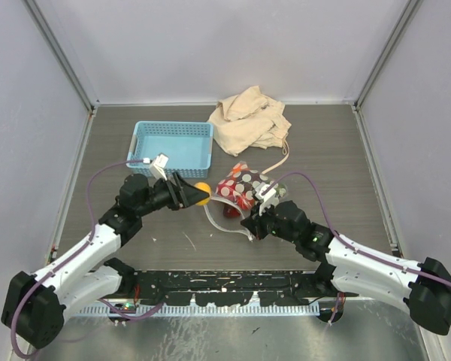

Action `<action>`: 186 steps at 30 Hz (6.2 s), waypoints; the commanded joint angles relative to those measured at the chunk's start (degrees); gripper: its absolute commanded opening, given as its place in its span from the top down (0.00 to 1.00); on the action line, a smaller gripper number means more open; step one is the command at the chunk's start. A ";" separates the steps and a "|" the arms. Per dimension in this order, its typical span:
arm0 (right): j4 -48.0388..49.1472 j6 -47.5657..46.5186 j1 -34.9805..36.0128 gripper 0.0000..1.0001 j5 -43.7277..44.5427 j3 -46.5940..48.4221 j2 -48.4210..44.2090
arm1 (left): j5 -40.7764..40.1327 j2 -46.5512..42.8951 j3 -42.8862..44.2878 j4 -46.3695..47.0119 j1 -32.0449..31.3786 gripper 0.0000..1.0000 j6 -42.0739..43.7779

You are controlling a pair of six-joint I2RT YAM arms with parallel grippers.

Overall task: Open the zip-top bag and remove the fake food
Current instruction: Place the fake fruit in the bin, then pick up the fake vegetable from the zipper food storage bag.

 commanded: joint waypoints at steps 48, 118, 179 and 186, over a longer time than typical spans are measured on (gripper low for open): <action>6.02 2.23 0.23 0.99 2.47 -1.92 -3.51 | -8.74 27.55 29.72 -16.86 23.47 0.85 8.58; 15.33 3.71 0.22 0.99 -2.77 -6.37 -10.26 | -2.88 -6.83 3.88 8.02 -0.67 0.02 -2.77; 28.18 14.60 -4.26 0.99 -7.39 -2.19 6.02 | -34.18 -6.37 -6.07 2.82 -25.66 0.27 17.16; 27.05 13.91 -4.26 0.99 -9.45 -1.42 7.12 | -34.17 -2.46 -3.49 2.13 -25.66 0.41 17.54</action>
